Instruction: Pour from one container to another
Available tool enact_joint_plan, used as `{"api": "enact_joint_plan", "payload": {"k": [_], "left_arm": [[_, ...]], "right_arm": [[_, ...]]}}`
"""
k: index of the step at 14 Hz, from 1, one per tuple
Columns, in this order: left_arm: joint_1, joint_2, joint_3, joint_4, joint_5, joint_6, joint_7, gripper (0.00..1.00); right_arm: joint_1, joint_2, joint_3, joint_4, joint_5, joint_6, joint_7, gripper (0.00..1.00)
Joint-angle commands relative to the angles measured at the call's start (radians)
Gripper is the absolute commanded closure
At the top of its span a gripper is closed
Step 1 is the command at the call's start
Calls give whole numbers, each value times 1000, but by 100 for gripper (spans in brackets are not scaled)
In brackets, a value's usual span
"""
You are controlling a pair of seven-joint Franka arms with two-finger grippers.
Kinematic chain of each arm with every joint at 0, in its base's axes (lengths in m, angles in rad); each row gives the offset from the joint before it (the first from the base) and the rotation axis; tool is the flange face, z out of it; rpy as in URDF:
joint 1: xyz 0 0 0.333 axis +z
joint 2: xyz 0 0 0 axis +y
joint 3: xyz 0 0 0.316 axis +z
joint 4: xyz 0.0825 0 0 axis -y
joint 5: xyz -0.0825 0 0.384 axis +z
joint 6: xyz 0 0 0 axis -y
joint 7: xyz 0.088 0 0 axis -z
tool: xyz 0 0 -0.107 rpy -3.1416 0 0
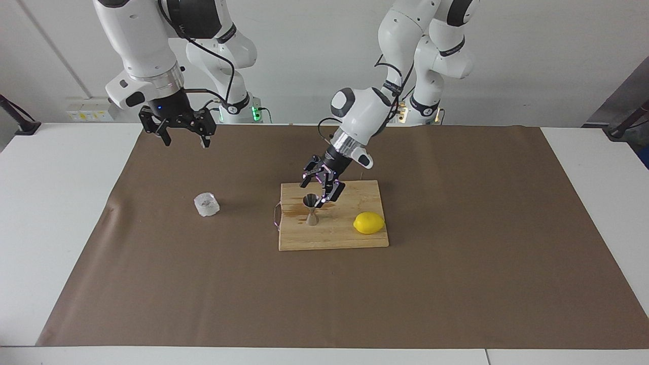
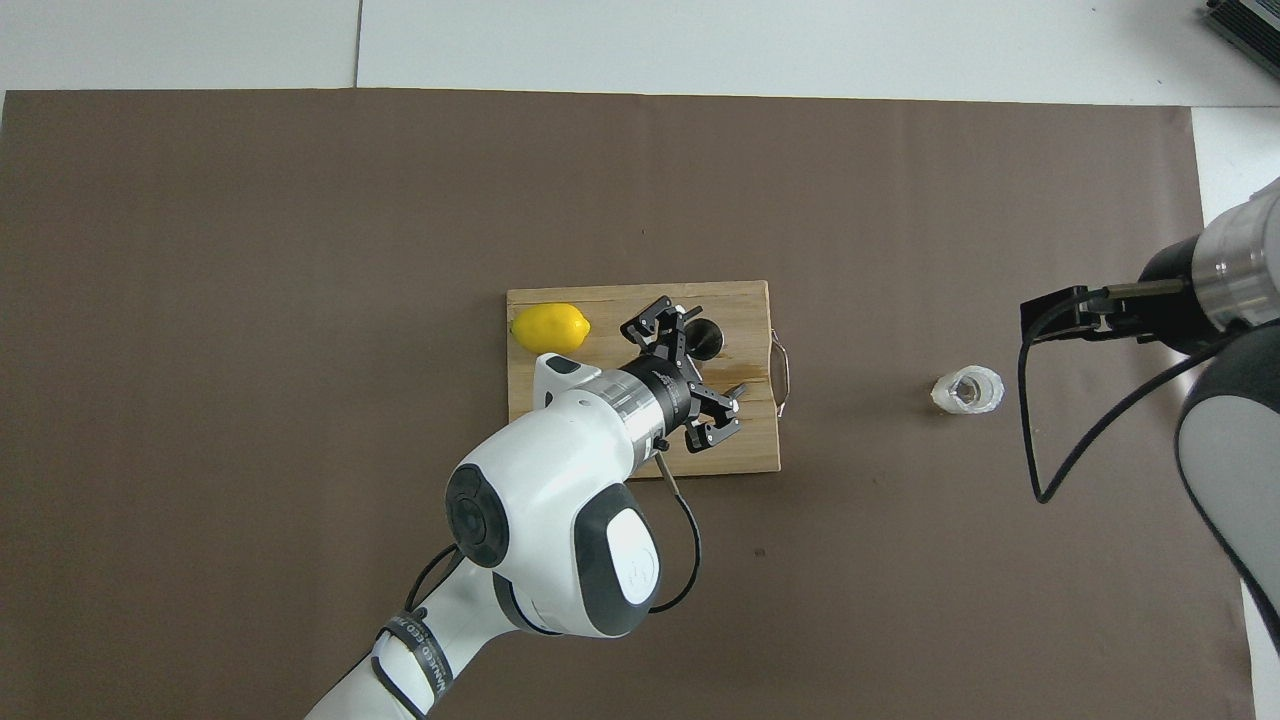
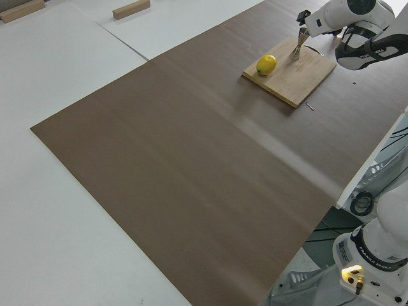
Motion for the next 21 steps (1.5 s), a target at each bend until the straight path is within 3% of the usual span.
{"api": "enact_joint_plan", "payload": {"k": [1, 4, 8, 12, 15, 19, 21], "left_arm": [[26, -97, 23, -31, -17, -111, -10, 0], [101, -108, 29, -23, 31, -209, 7, 0], [269, -112, 29, 5, 303, -415, 35, 0], [326, -108, 29, 12, 470, -430, 102, 0], [355, -108, 35, 12, 607, -458, 286, 0], [437, -114, 36, 20, 625, -554, 577, 0], [467, -120, 36, 25, 689, -594, 781, 0]], "right_arm": [[-20, -64, 0, -138, 25, 90, -273, 0], [-35, -91, -6, -261, 25, 155, -558, 0], [-139, -78, -7, -391, 154, 289, -1028, 0], [-199, 36, -7, -439, 273, 407, -1438, 0], [-235, 82, -7, -506, 378, 542, -1678, 0], [-264, 122, -7, -577, 494, 643, -1897, 0], [-264, 140, -7, -608, 556, 697, -1978, 0]]}}
